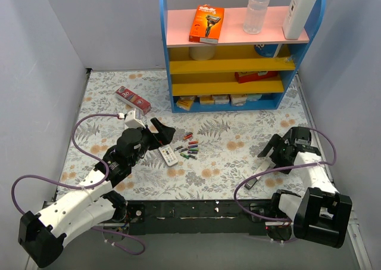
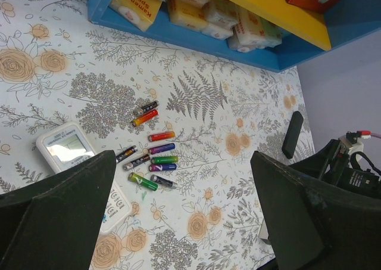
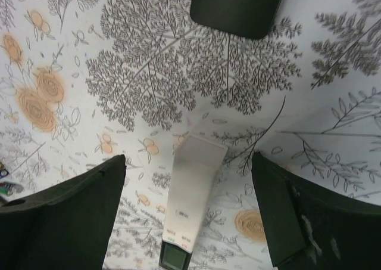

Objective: Load the batteries into the remote control
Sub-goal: Pick up the remote control from the center of the board.

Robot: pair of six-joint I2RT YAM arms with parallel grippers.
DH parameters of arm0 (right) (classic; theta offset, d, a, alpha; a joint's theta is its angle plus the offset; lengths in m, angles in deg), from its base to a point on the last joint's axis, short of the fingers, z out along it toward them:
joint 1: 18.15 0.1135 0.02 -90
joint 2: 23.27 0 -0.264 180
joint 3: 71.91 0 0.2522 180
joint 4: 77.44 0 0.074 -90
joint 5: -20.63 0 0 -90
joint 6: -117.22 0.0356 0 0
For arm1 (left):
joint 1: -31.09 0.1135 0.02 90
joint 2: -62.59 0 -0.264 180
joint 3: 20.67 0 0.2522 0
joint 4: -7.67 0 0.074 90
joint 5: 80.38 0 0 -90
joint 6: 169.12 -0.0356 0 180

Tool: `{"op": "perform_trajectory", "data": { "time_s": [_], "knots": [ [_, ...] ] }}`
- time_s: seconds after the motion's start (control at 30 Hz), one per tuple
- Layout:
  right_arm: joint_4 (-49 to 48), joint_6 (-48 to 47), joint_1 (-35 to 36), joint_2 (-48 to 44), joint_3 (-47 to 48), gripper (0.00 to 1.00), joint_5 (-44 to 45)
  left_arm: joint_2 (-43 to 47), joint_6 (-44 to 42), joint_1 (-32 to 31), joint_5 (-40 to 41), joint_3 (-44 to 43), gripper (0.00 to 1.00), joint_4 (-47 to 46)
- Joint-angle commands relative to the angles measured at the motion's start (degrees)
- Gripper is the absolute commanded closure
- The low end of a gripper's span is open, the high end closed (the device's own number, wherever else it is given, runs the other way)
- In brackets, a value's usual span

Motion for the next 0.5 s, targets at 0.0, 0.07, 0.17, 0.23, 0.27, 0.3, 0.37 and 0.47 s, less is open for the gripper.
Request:
{"op": "perform_trajectory", "data": {
  "time_s": [0.0, 0.07, 0.17, 0.23, 0.27, 0.3, 0.37, 0.47],
  "knots": [
    [-2.6, 1.7, 1.8, -1.1, -3.1, 0.1, -2.0, -0.4, -0.4, -0.1, -1.1, -1.1, 0.02, -1.4],
    [-3.5, 2.5, 3.7, -0.3, -3.6, 0.18, -1.6, -0.6, -0.3, -0.1, -1.5, -1.1, 0.02, -1.8],
    [-4.0, 5.3, 8.6, 0.8, -3.8, 0.23, 1.2, -1.0, -0.4, -0.1, -2.7, -1.3, 0.02, -2.1],
    [-4.4, 7.6, 11.0, 1.5, -3.8, 0.3, 3.0, -1.3, -0.3, -0.1, -3.5, -1.3, 0.02, -2.5],
    [-4.7, 8.3, 13.7, 1.8, -3.8, 0.32, 3.5, -1.3, -0.3, -0.1, -4.4, -1.2, 0.02, -2.7],
    [-5.1, 9.6, 14.8, 2.0, -3.7, 0.37, 3.8, -1.3, -0.3, -0.1, -4.9, -1.2, 0.02, -2.9],
    [-5.2, 10.5, 18.0, 3.2, -3.4, 0.41, 5.5, -1.6, -0.4, -0.1, -6.0, -0.9, 0.02, -3.6],
    [-5.3, 11.5, 22.4, 4.8, -2.2, 0.47, 8.2, -2.1, -0.4, -0.1, -7.9, -0.8, 0.02, -4.5]
  ]
}}
